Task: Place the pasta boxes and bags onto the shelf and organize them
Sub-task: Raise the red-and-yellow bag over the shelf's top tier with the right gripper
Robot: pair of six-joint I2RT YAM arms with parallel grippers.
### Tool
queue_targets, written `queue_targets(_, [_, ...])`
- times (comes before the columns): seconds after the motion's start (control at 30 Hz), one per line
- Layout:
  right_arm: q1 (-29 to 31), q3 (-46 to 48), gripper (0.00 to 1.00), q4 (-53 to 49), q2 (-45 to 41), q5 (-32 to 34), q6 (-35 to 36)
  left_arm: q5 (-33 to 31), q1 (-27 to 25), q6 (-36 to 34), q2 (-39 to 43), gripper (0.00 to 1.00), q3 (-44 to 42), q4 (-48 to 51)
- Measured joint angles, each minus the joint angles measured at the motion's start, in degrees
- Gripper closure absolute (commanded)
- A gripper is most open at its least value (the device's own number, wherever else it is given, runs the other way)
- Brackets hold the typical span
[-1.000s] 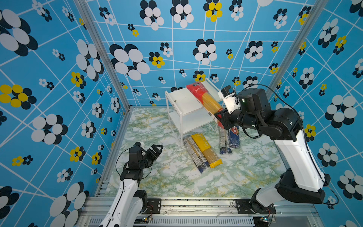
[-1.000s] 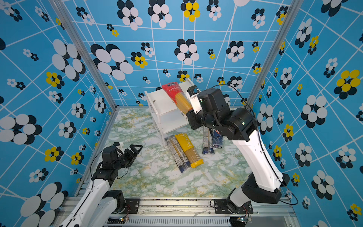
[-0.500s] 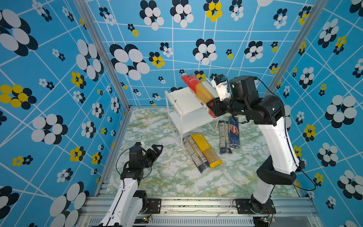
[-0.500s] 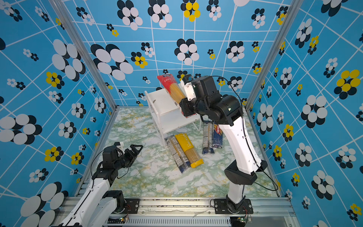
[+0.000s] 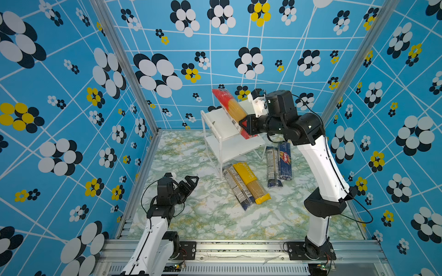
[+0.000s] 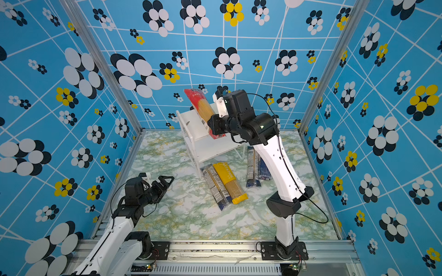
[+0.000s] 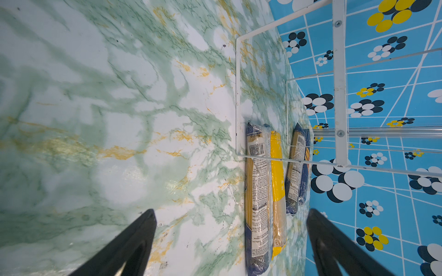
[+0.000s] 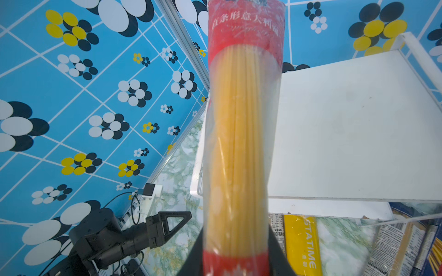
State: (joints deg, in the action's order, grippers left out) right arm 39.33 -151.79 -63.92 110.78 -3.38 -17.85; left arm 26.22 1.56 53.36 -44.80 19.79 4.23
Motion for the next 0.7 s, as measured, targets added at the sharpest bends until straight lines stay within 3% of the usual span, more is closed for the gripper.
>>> queue_targets(0.7, [0.0,5.9,1.0,11.1,1.6,-5.0,-10.3,0.0,0.0,0.0,0.0,0.01,0.0,0.0])
